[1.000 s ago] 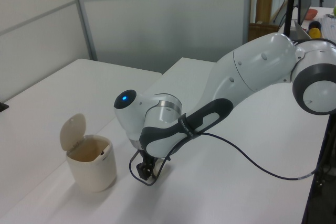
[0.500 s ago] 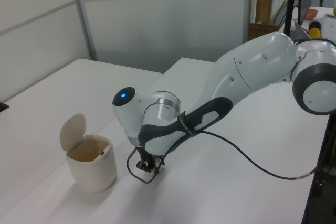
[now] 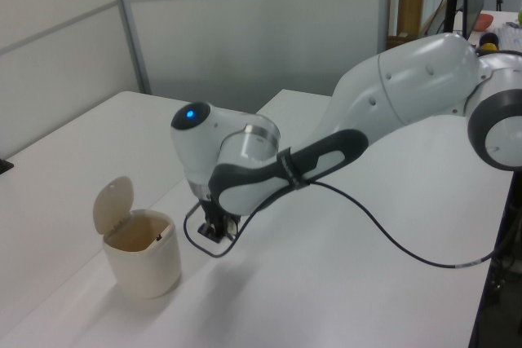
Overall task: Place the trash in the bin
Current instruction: 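Lift the paper ball and carry it over the cream bin opening, then lower into the bin opening and open the gripper to drop the paper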
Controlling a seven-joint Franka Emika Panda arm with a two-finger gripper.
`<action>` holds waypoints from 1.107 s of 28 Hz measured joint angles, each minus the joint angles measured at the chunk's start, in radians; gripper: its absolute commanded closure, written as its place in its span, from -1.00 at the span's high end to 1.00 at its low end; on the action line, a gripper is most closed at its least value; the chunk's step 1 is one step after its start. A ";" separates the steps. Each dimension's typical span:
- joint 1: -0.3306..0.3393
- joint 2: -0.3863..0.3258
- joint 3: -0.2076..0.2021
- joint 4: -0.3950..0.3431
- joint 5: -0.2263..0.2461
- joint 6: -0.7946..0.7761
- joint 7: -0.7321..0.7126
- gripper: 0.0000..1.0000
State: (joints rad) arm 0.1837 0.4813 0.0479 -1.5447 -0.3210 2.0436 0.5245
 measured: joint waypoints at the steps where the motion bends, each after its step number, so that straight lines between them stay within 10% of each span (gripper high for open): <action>1: 0.000 -0.008 0.000 0.005 0.007 0.000 0.001 -1.00; 31: 0.057 0.012 0.036 0.185 0.076 0.126 0.208 -1.00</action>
State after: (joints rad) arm 0.2408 0.4928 0.0838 -1.3596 -0.2452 2.1699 0.7325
